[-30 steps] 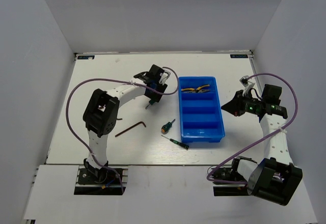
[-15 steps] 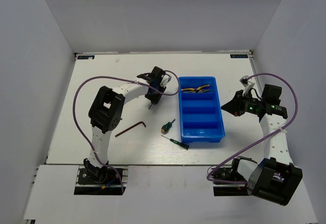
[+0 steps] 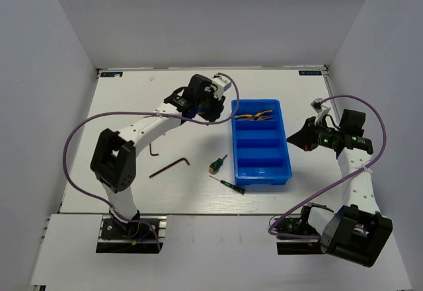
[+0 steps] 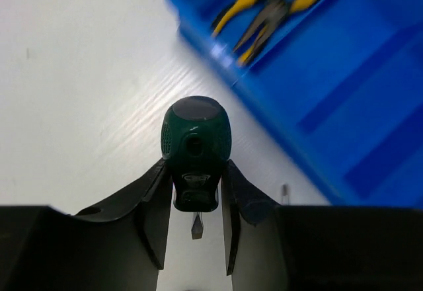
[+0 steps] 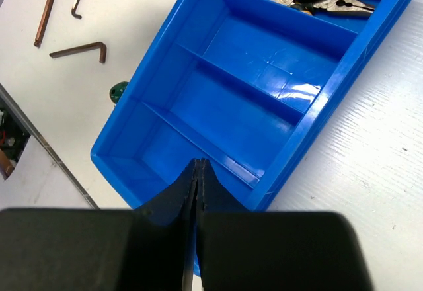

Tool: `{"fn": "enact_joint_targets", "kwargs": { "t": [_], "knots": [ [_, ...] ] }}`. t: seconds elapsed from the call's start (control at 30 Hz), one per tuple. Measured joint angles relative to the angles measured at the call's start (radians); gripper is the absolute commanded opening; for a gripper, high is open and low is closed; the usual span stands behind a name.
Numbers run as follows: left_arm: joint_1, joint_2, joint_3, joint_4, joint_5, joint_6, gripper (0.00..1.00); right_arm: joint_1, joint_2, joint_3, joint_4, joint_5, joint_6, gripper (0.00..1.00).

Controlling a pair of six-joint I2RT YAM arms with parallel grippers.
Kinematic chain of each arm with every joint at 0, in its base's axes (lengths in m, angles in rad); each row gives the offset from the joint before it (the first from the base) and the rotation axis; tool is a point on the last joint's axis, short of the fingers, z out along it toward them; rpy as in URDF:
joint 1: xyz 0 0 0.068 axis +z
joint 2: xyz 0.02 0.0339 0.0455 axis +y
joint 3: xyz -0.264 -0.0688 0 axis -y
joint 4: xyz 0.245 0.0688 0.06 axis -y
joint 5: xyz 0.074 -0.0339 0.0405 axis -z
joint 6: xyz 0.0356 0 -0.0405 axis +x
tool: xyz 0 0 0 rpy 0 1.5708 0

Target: Sort the tools into containers

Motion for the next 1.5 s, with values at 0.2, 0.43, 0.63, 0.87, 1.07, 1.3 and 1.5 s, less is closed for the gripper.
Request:
{"fn": "enact_joint_targets", "kwargs": {
  "t": [0.2, 0.43, 0.63, 0.87, 1.07, 1.3, 1.5],
  "knots": [
    [-0.051, -0.067, 0.000, 0.164, 0.155, 0.030, 0.01, 0.000, 0.000, 0.000, 0.000, -0.002, -0.002, 0.00],
    [-0.107, 0.114, 0.113, 0.178, 0.298, 0.064, 0.07, 0.000, 0.006, 0.000, 0.000, -0.004, -0.002, 0.00],
    [-0.136, 0.231, 0.202, 0.175, 0.323, 0.068, 0.07, 0.000, 0.006, 0.000, 0.000, -0.004, -0.002, 0.00],
    [-0.149, 0.327, 0.337, 0.192, 0.346, 0.068, 0.13, 0.000, 0.006, 0.000, -0.002, -0.005, -0.005, 0.00],
    [-0.150, 0.407, 0.348, 0.187, 0.343, 0.068, 0.18, 0.000, 0.006, 0.000, -0.007, -0.008, -0.007, 0.08],
    [-0.150, 0.443, 0.348, 0.183, 0.342, 0.069, 0.54, -0.002, 0.006, 0.000, -0.023, -0.027, -0.027, 0.45],
    [-0.151, 0.437, 0.348, 0.204, 0.341, 0.072, 0.68, -0.002, 0.006, 0.000, -0.036, -0.050, -0.051, 0.49]
  ]
}}
